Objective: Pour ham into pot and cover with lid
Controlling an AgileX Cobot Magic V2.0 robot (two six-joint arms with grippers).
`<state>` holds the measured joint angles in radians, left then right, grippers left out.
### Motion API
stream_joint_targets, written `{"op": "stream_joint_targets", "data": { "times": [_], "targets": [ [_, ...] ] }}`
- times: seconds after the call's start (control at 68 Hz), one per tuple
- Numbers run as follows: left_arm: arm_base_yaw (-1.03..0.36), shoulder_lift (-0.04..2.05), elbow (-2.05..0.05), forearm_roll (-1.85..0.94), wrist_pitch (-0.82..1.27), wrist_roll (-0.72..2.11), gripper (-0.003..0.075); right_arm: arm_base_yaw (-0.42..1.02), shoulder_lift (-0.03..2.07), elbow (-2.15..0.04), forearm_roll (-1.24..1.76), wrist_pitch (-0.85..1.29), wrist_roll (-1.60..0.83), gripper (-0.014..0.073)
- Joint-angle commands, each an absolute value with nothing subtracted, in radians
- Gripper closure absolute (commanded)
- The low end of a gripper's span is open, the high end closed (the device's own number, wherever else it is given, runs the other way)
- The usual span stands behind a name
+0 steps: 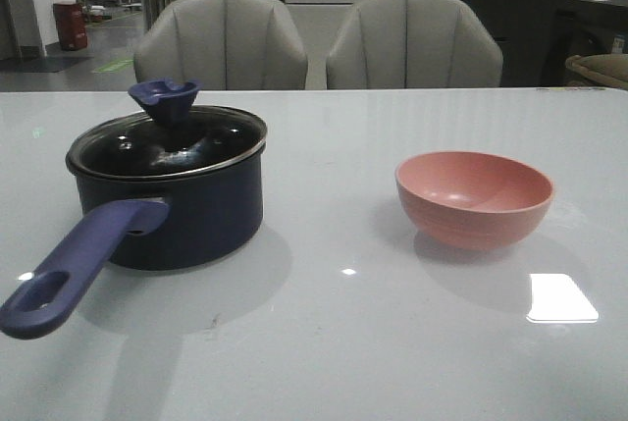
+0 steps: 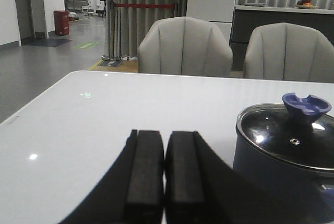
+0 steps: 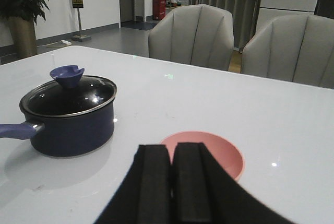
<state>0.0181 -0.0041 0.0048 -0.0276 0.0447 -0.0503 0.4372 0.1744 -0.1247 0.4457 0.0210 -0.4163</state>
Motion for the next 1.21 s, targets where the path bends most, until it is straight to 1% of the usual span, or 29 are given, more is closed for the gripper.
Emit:
{"op": "stream_joint_targets", "data": {
  "times": [0.0,0.779,0.868,0.956,1.029,1.191],
  "targets": [
    [0.011,-0.024,0.026,-0.026,-0.032,-0.063,0.0587,0.437,0.182,-0.151,0.450,-0.055,-0.421,0.0446],
    [0.011,-0.024,0.026,-0.026,-0.032,-0.063,0.0587,0.437,0.182,-0.137,0.450,-0.079,-0.421,0.0446],
    [0.011,-0.024,0.026,-0.026,-0.032,-0.063,0.0587,0.431,0.182,-0.112,0.382,-0.097,-0.420,0.0446],
    [0.011,-0.024,0.026,-0.026,-0.032,-0.063,0.0587,0.396,0.163,-0.092,0.251,-0.096,-0.360,0.0446],
    [0.011,-0.024,0.026,-0.026,-0.032,-0.063,0.0587,0.327,0.124,-0.076,0.143,-0.080,-0.240,0.0446],
    [0.011,-0.024,0.026,-0.026,-0.032,-0.063,0.0587,0.184,0.022,-0.043,0.060,-0.016,-0.075,0.0446]
  ]
}}
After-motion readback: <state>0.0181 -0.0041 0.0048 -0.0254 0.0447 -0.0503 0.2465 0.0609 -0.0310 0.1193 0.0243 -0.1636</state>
